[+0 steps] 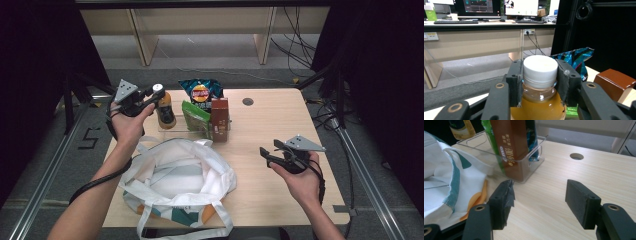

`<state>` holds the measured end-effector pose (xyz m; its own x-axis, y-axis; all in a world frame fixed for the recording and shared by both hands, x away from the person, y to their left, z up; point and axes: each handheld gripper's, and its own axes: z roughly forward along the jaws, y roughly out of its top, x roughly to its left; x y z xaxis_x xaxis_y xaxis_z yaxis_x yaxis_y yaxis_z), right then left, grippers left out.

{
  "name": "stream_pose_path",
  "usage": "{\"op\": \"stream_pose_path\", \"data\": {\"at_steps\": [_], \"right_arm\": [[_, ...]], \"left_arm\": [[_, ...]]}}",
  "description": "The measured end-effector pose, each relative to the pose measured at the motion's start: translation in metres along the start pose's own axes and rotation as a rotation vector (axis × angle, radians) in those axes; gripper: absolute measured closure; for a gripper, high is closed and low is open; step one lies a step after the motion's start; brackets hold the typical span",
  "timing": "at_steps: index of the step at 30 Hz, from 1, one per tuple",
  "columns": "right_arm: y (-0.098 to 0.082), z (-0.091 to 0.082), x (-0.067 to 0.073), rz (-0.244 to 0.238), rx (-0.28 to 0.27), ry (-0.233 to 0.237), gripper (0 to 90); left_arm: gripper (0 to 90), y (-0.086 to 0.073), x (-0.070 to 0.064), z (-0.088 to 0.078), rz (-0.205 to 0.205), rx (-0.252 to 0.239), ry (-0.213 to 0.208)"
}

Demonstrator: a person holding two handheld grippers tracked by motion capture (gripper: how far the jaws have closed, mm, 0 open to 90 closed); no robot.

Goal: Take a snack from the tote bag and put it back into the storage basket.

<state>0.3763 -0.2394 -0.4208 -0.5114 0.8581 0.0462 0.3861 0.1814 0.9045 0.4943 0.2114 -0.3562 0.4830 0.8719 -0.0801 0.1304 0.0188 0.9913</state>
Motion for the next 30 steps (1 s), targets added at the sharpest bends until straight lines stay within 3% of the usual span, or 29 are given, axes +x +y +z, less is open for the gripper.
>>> {"op": "stream_pose_path", "data": {"at_steps": [4,5,12,26,30], "right_arm": [[-0.0003,0.0000,0.0004,0.002,0.000,-0.005,39.9],[-0.0003,-0.0004,0.0021,0.026,0.007,0.000,39.9],[-0.0002,-0.0003,0.0002,-0.006,0.009,-0.008,39.9],[-0.0003,0.0006,0.0016,0.018,0.011,0.010,39.9],[-0.0004,0.0002,0.0009,0.001,0.012,0.002,39.9]], "left_arm": [[59.0,-0.0013,0.0015,0.0025,0.003,0.008,0.008],[59.0,-0.0016,0.0020,0.0029,0.004,0.009,0.009],[59.0,-0.0041,0.0037,0.0048,0.005,0.016,0.016],[59.0,-0.0063,0.0059,0.0082,0.012,0.024,0.023],[59.0,-0.0077,0.0059,0.0091,0.011,0.025,0.022]]}}
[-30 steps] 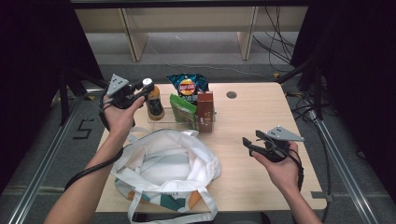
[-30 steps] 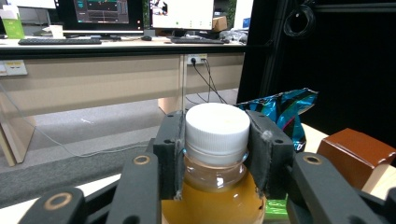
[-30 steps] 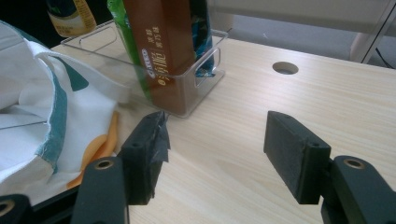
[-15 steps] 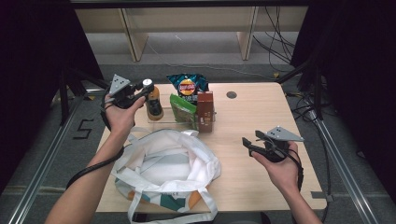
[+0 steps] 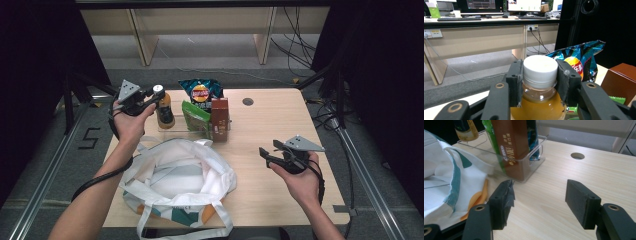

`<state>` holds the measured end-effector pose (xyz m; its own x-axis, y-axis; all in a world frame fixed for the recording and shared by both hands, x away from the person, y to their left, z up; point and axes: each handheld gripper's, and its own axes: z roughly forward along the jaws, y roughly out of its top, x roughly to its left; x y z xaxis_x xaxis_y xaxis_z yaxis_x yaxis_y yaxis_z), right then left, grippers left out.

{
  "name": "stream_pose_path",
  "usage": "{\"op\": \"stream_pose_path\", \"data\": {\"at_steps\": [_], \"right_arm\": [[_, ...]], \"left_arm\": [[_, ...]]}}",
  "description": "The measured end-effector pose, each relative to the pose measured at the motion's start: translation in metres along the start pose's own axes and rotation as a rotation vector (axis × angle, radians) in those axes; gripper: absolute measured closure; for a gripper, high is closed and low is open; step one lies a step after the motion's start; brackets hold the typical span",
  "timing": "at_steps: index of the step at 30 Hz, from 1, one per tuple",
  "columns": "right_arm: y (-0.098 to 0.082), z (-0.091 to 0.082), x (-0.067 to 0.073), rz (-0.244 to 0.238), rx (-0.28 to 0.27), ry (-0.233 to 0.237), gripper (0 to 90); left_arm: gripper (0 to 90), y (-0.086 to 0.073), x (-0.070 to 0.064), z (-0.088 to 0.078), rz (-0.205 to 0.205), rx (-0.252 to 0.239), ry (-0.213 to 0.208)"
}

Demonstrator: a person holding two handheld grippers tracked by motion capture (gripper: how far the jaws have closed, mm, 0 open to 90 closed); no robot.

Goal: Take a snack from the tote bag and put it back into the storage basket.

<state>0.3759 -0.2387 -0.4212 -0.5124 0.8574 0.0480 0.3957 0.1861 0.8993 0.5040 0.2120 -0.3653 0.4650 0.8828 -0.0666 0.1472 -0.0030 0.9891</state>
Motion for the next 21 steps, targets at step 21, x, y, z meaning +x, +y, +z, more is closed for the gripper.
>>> {"op": "stream_pose_path", "data": {"at_steps": [21], "right_arm": [[0.000,0.000,0.000,-0.004,0.002,0.003,39.9]], "left_arm": [[58.9,-0.011,-0.003,0.006,0.005,0.042,-0.006]]}}
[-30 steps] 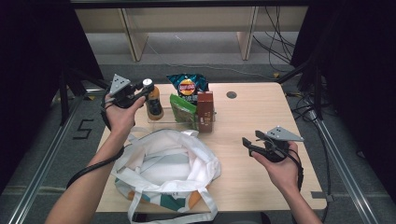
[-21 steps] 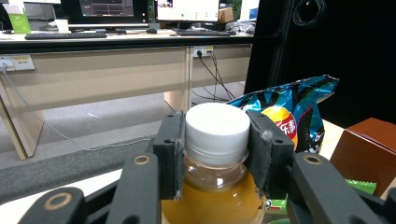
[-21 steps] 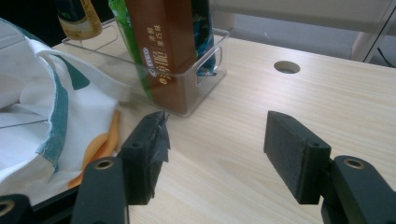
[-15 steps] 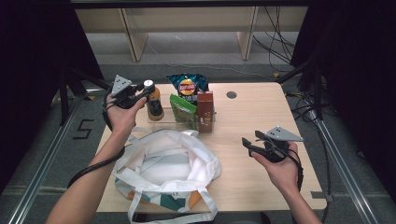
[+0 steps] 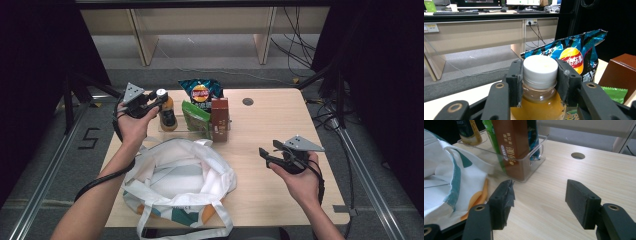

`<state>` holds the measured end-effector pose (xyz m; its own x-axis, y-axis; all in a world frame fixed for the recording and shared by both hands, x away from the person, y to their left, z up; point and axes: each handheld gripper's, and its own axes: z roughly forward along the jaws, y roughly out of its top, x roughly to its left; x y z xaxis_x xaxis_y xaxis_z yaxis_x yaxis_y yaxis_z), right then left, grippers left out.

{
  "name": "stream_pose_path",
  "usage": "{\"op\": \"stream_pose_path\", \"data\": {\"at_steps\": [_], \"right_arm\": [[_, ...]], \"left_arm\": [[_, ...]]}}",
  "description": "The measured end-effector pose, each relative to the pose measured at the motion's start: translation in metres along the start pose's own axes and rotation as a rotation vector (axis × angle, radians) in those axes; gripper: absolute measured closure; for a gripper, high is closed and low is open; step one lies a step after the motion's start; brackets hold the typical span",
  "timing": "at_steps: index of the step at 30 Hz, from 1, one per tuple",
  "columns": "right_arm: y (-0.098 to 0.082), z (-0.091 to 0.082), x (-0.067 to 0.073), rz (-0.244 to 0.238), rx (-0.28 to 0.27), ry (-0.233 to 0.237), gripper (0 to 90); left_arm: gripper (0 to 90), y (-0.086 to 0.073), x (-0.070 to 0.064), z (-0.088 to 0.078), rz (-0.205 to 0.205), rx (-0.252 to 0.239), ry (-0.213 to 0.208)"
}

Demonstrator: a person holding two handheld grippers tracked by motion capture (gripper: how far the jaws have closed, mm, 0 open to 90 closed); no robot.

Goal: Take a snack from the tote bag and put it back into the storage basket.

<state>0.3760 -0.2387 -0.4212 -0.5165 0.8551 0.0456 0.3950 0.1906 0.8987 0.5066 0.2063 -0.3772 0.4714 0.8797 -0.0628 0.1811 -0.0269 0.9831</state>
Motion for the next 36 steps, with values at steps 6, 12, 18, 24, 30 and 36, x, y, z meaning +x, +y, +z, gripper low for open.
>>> {"op": "stream_pose_path", "data": {"at_steps": [6,12,18,24,30,36], "right_arm": [[-0.001,0.000,0.001,0.012,0.005,-0.002,39.9],[-0.001,0.000,0.002,0.024,0.006,0.000,39.9],[-0.001,0.000,0.002,0.021,0.008,0.000,39.9],[-0.001,0.001,0.000,-0.012,0.000,-0.004,39.8],[0.000,0.000,0.001,0.004,0.014,-0.004,39.8],[-0.001,0.001,0.003,0.022,0.009,-0.005,39.8]], "left_arm": [[58.9,-0.005,0.000,0.002,0.004,0.021,0.002],[58.9,-0.010,0.001,0.004,0.002,0.043,0.004],[58.9,-0.013,0.000,0.006,0.000,0.052,0.003],[58.9,-0.018,0.001,0.007,0.003,0.068,0.009],[58.9,-0.025,0.001,0.008,-0.006,0.083,0.009],[58.9,-0.028,0.002,0.009,-0.007,0.087,0.008]]}}
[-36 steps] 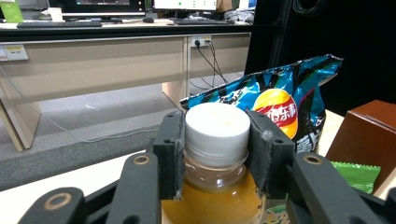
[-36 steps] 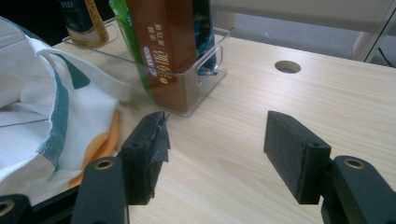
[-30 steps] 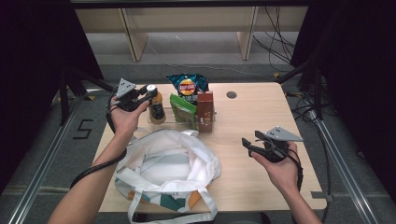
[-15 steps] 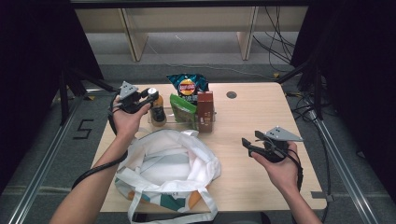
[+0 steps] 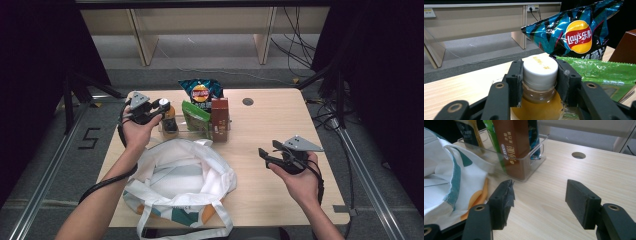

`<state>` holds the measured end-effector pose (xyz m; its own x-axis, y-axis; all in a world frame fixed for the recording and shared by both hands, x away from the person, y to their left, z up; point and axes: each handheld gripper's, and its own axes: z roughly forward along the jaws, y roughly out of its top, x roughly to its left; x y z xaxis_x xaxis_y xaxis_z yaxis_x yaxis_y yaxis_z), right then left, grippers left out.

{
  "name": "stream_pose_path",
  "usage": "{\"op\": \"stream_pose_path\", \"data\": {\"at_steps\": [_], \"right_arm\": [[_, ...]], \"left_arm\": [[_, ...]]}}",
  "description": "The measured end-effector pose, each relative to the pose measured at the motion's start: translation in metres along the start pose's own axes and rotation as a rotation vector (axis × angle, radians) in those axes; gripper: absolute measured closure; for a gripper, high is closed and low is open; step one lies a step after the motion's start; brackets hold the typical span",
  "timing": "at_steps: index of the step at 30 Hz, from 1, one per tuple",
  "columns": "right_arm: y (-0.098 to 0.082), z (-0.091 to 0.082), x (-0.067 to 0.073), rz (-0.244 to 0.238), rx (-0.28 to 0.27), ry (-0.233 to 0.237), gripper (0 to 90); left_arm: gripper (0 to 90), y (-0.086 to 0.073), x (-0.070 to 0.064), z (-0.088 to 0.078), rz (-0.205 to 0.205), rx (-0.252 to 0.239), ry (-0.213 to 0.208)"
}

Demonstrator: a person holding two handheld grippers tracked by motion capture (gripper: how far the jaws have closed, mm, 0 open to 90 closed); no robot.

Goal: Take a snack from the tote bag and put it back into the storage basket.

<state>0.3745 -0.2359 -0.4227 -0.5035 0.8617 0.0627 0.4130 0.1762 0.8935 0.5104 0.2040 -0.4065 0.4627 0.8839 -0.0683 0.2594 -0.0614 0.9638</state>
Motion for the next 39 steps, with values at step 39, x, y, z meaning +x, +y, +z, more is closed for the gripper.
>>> {"op": "stream_pose_path", "data": {"at_steps": [39], "right_arm": [[0.000,0.001,-0.001,-0.022,-0.005,0.007,39.8]], "left_arm": [[58.3,-0.015,0.001,0.003,0.000,0.027,-0.001]]}}
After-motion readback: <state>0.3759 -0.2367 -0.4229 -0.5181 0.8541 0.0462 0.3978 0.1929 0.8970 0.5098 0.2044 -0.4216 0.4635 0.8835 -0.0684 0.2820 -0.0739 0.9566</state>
